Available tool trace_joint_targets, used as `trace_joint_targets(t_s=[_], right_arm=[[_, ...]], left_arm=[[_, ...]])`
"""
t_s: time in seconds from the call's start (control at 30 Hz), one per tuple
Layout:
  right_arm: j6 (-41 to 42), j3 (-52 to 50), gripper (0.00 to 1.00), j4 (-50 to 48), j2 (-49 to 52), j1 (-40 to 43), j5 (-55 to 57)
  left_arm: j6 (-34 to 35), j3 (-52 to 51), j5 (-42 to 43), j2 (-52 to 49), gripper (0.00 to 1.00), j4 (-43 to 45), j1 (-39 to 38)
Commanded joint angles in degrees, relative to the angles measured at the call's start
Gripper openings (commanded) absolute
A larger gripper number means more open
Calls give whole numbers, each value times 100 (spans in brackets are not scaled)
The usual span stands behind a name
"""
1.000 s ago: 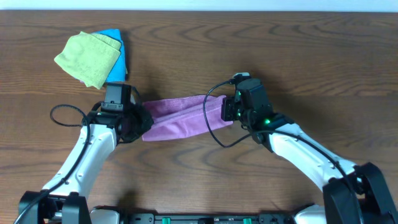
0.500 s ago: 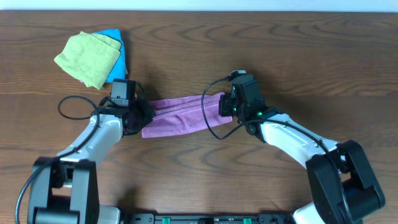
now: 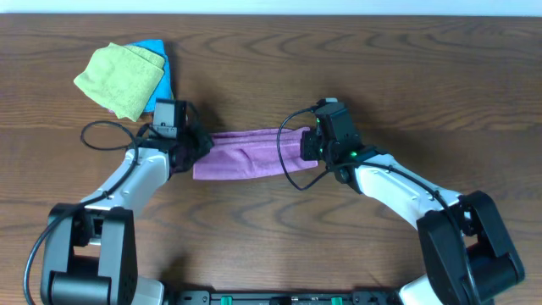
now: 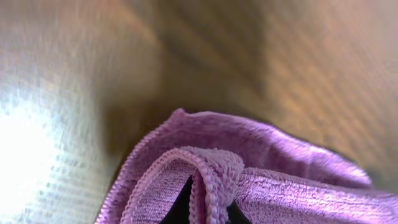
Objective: Fold the cloth
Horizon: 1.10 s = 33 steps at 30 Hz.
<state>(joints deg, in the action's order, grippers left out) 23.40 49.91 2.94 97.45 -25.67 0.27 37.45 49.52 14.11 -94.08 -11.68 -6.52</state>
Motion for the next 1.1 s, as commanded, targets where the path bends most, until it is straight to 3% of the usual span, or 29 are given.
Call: trace_joint_targets(t_s=[0.0,0.5,0.57,0.67,0.7,0.77,0.9,1.07], right_arm=[[-136,57,1,-26,33,310,1307],[-157,57,2,-162,297,308,1493],[-160,57,18,-118,295,310,1495],[-157,57,26,13,293,310,1495],[-157,57,34,92,282,308,1493],[-149,57,36,280,236,289,1493],[-87,57,36,579,-42,249,1491],[258,57,36,866,-525,234,1449]], left_arm=[[-151,92,-1150,-83,6,52,168],[-286,92,-1182,-501,6,586,168],[-323,92,-1244,-501,13,546,168],[-452,92,-1333,-501,24,455,168],[-560,92,-1333,-501,35,415,168],[-691,92,-1351,-496,42,330,168],[-789,92,-1276,-450,77,249,168],[-789,144,-1113,-188,80,188,168]])
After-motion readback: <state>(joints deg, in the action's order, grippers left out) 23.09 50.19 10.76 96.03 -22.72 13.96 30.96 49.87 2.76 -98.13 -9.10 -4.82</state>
